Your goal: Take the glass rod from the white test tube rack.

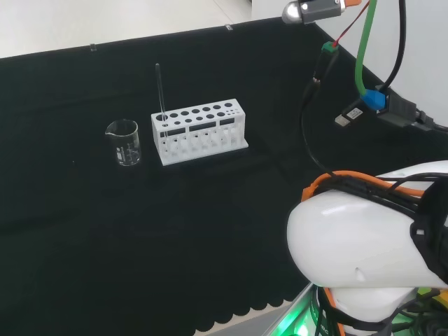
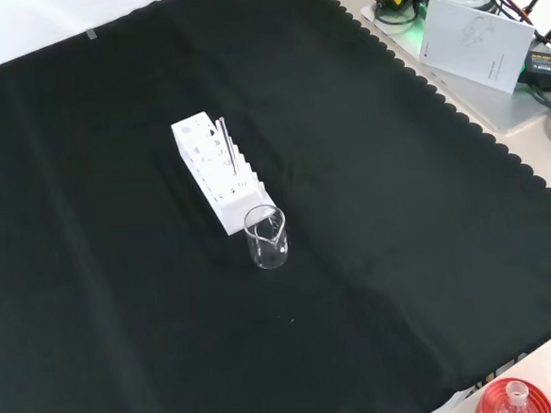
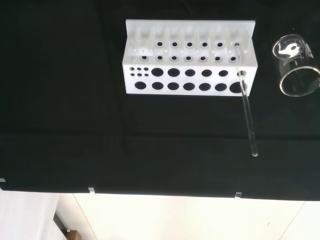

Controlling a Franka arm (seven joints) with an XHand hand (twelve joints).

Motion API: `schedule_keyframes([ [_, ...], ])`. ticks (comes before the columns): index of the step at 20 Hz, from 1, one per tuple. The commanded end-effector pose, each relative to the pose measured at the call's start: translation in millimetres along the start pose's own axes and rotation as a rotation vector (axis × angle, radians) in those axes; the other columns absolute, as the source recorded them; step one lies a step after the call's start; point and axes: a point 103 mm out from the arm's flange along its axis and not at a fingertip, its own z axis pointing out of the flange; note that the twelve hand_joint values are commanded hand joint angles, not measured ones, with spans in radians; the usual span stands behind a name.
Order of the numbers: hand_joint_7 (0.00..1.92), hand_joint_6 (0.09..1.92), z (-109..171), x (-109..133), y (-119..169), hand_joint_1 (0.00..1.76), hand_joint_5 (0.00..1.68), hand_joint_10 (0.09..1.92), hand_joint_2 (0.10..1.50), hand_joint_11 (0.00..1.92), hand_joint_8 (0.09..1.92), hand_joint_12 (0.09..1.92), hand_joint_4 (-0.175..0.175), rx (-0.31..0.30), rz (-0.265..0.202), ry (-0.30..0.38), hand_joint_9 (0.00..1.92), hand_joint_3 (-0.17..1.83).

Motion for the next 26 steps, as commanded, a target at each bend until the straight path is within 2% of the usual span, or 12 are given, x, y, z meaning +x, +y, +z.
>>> schedule_keyframes([
  [1, 0.22, 0.13, -75.3, 6.7, -65.3, 0.50, 0.07, 0.09, 0.90, 0.00, 0.09, 0.84, -0.147, -0.035, 0.046, 0.046, 0.27, 0.45],
  [4, 0.11, 0.09, -82.7, -3.8, -74.1, 0.40, 0.04, 0.09, 1.02, 0.00, 0.09, 0.68, -0.146, -0.041, 0.045, 0.075, 0.20, 0.31],
  [14, 0.10, 0.09, -76.7, 10.3, -65.0, 0.39, 0.06, 0.09, 1.05, 0.00, 0.09, 0.69, -0.147, -0.020, 0.023, 0.062, 0.21, 0.24],
  [15, 0.07, 0.09, -75.6, 11.0, -63.8, 0.39, 0.06, 0.14, 1.06, 0.00, 0.16, 0.72, -0.147, -0.018, 0.021, 0.062, 0.17, 0.22],
  [17, 0.02, 0.09, -73.3, 13.7, -60.5, 0.40, 0.08, 0.47, 1.07, 0.00, 0.34, 0.78, -0.148, -0.012, 0.016, 0.062, 0.05, 0.18],
  [19, 0.00, 0.09, -71.7, 17.6, -56.9, 0.41, 0.09, 0.61, 1.07, 0.00, 0.42, 0.82, -0.149, -0.007, 0.011, 0.059, 0.01, 0.17],
  [26, 0.00, 0.09, -72.2, 26.2, -49.2, 0.42, 0.10, 0.67, 1.08, 0.00, 0.46, 0.85, -0.151, 0.001, 0.008, 0.057, 0.00, 0.16],
])
